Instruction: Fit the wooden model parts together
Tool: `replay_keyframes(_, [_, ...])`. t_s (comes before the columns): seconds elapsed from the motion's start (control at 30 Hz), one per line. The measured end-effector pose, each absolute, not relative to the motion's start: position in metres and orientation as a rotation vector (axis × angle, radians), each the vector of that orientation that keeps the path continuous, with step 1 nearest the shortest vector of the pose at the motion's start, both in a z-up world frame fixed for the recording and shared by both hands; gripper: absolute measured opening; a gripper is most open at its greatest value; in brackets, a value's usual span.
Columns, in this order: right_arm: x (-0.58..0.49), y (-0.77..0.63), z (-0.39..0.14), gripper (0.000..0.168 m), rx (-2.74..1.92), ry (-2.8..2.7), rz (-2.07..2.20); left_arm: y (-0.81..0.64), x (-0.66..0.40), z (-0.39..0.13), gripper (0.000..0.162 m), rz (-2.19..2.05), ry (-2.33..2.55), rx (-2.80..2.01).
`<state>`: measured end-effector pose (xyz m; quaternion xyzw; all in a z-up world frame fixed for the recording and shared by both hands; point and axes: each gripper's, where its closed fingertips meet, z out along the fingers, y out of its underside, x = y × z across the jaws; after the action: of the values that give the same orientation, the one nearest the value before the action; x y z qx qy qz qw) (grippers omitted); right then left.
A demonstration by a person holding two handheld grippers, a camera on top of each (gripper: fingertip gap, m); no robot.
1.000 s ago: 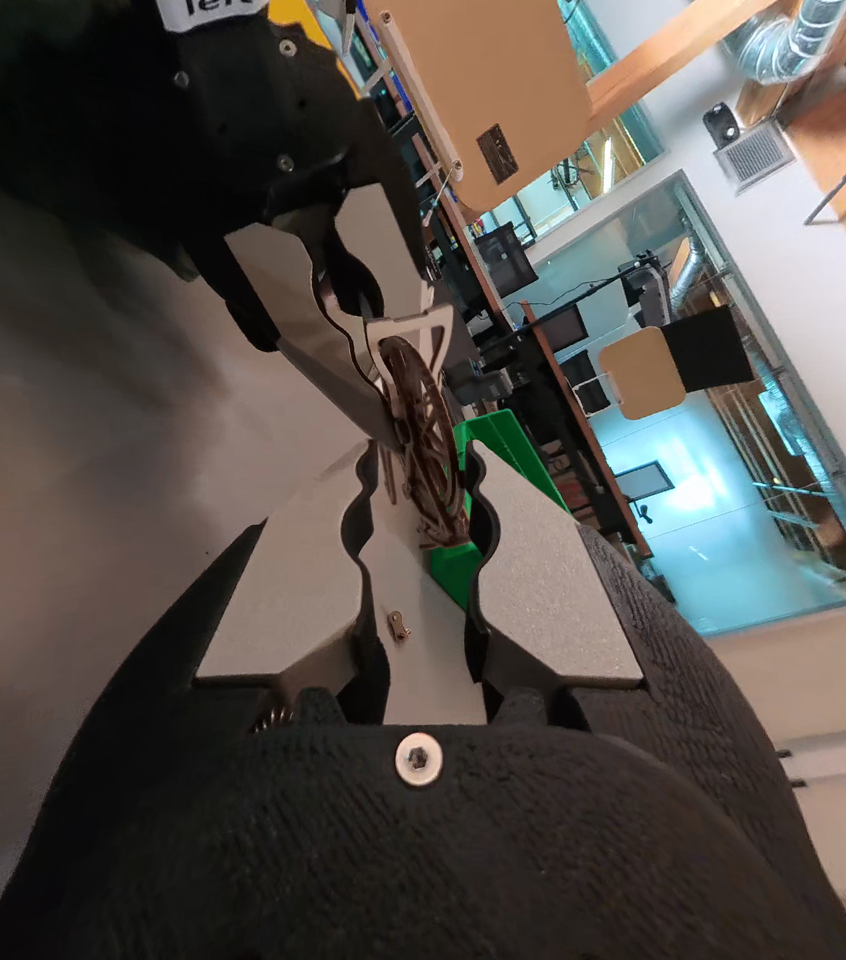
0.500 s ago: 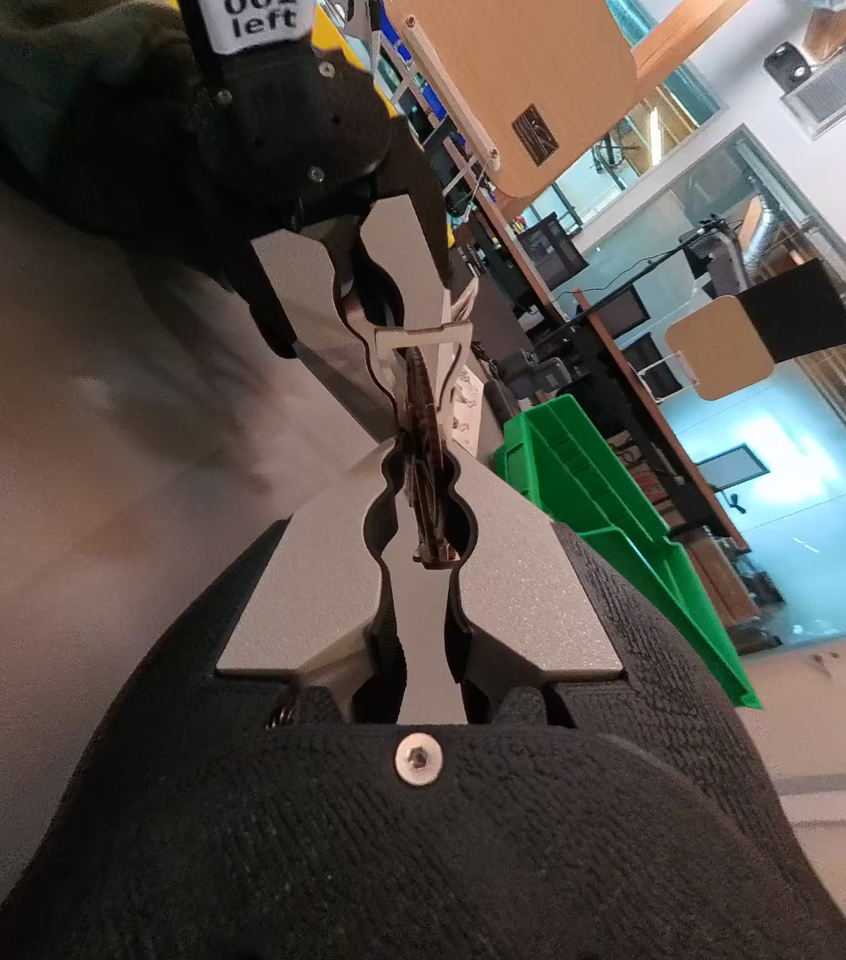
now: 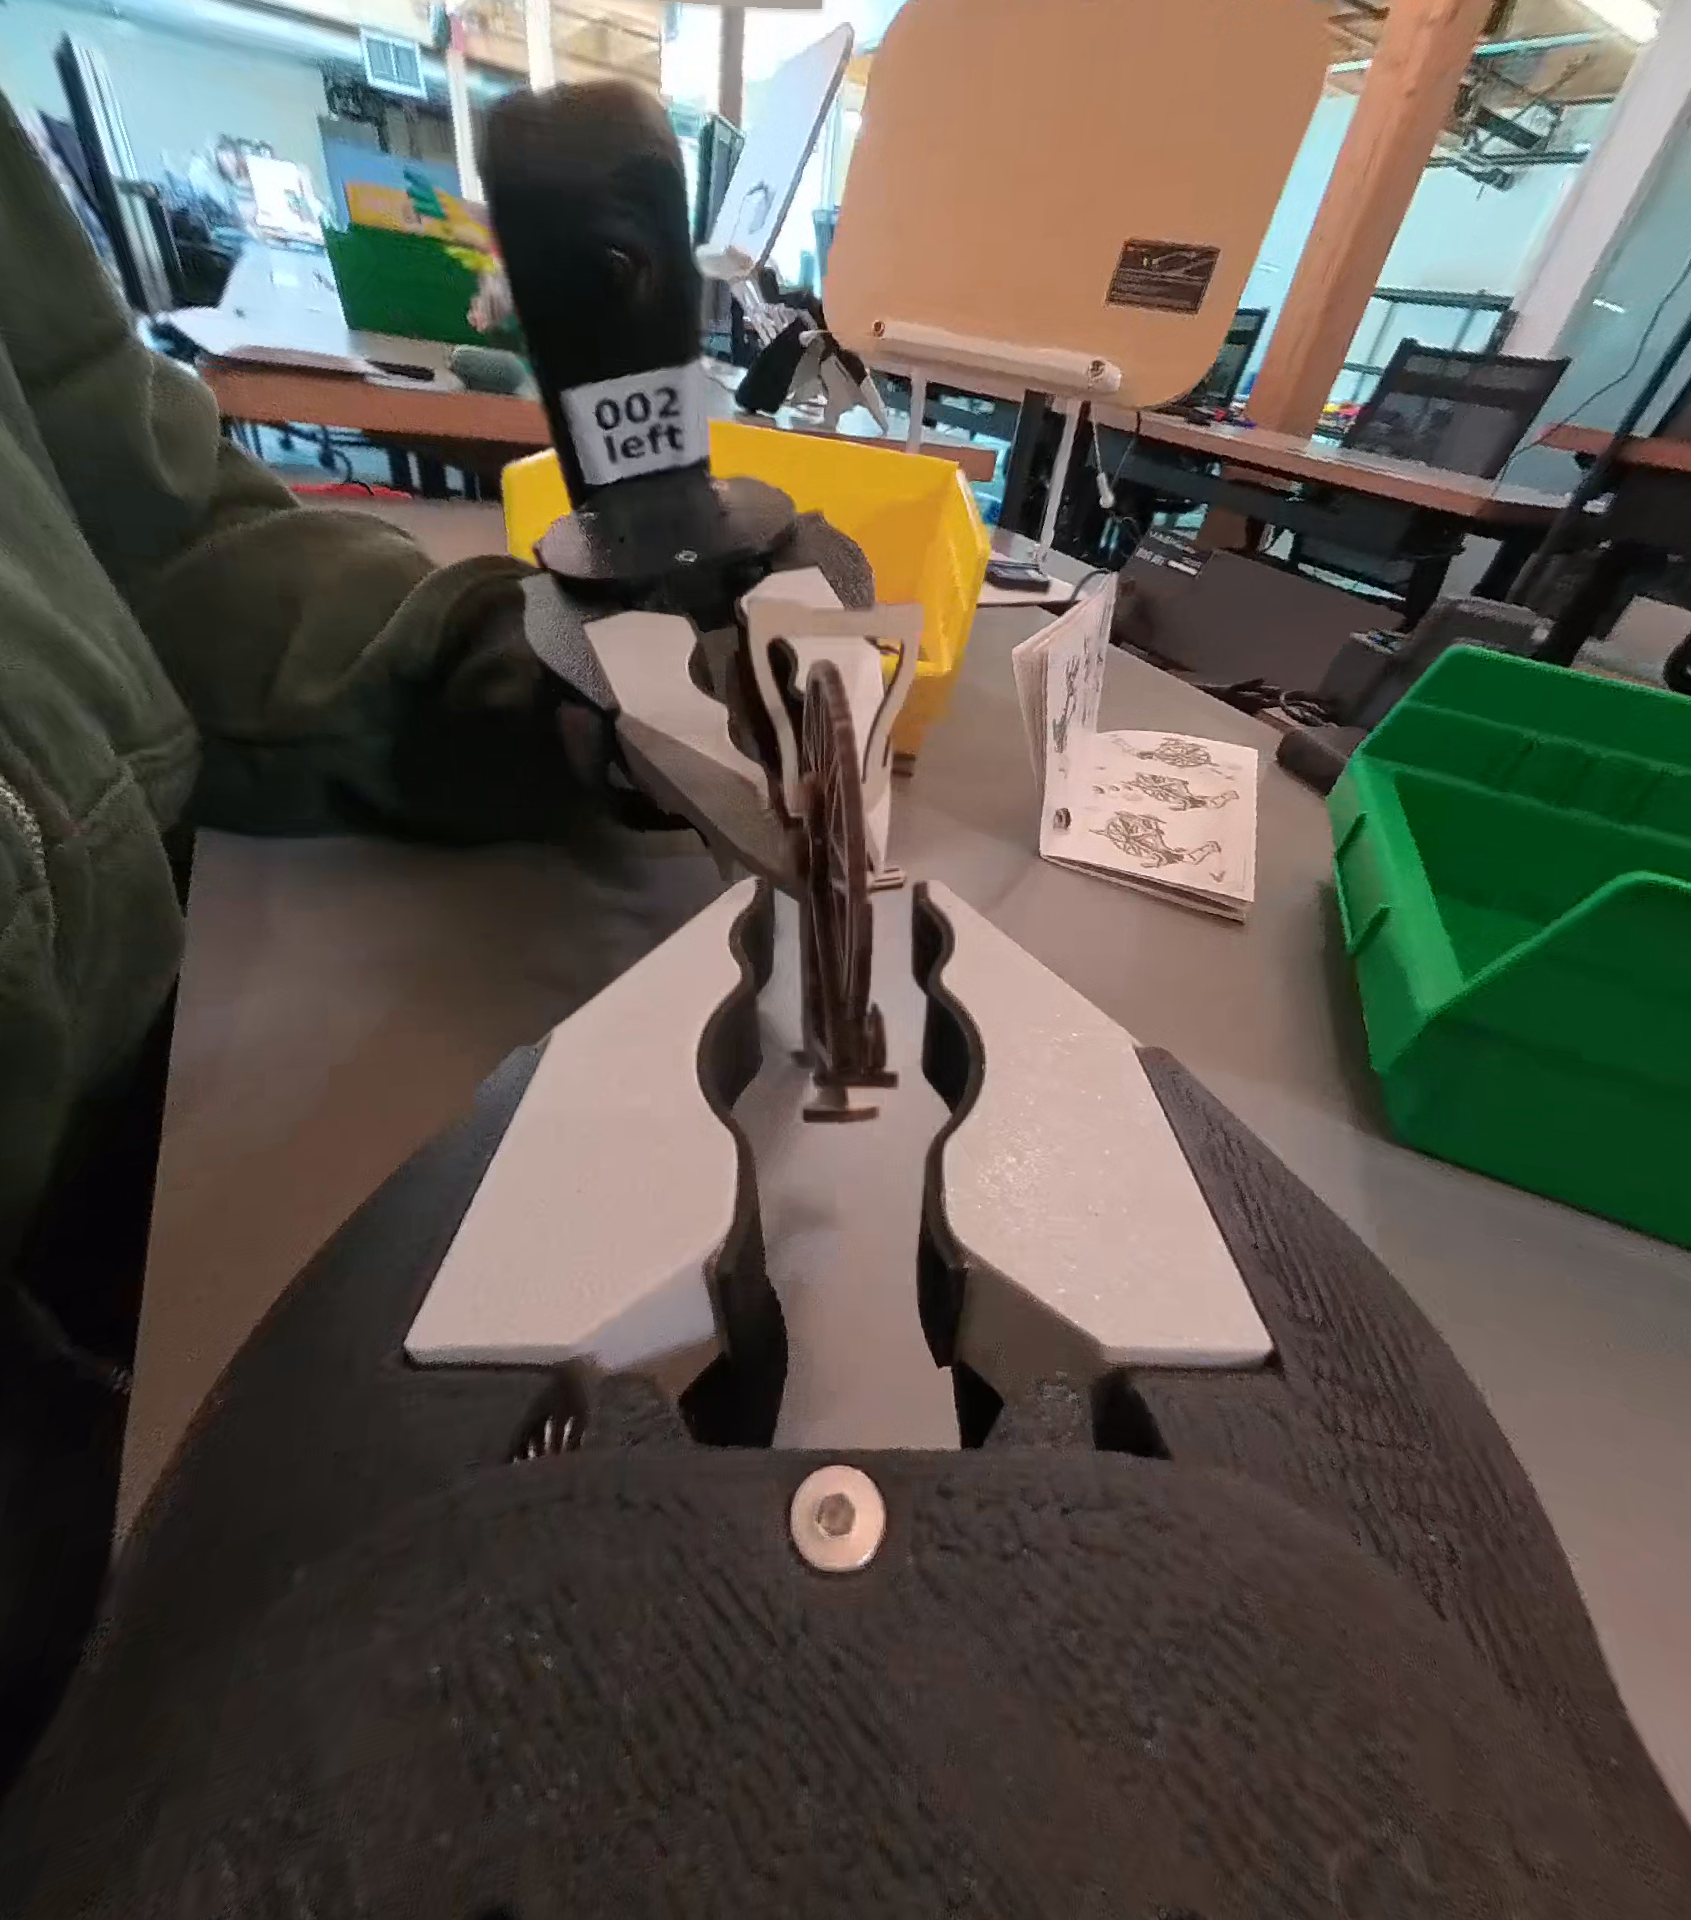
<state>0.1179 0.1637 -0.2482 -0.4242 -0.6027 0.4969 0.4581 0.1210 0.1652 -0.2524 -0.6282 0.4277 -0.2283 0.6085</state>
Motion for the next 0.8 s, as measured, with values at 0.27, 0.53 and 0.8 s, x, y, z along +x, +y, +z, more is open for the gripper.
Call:
replay_keyframes(0.27, [0.1179, 0.1594, -0.2463, 0.02, -1.057, -1.481, 1.3, 0.1626, 0.1235, -0.252, 0.008, -0.661, 0.951, -1.478])
replay_keyframes(0.53, [0.118, 0.1588, -0.2424, 0.009, -1.06, -1.459, 1.333, 0.1631, 0.1239, -0.2518, 0.008, -0.664, 0.941, -1.486])
replay_keyframes(0.8, [0.1188, 0.158, -0.238, 0.006, -1.033, -1.441, 1.329, 0.1623, 0.1253, -0.2479, 0.011, -0.728, 0.896, -1.472])
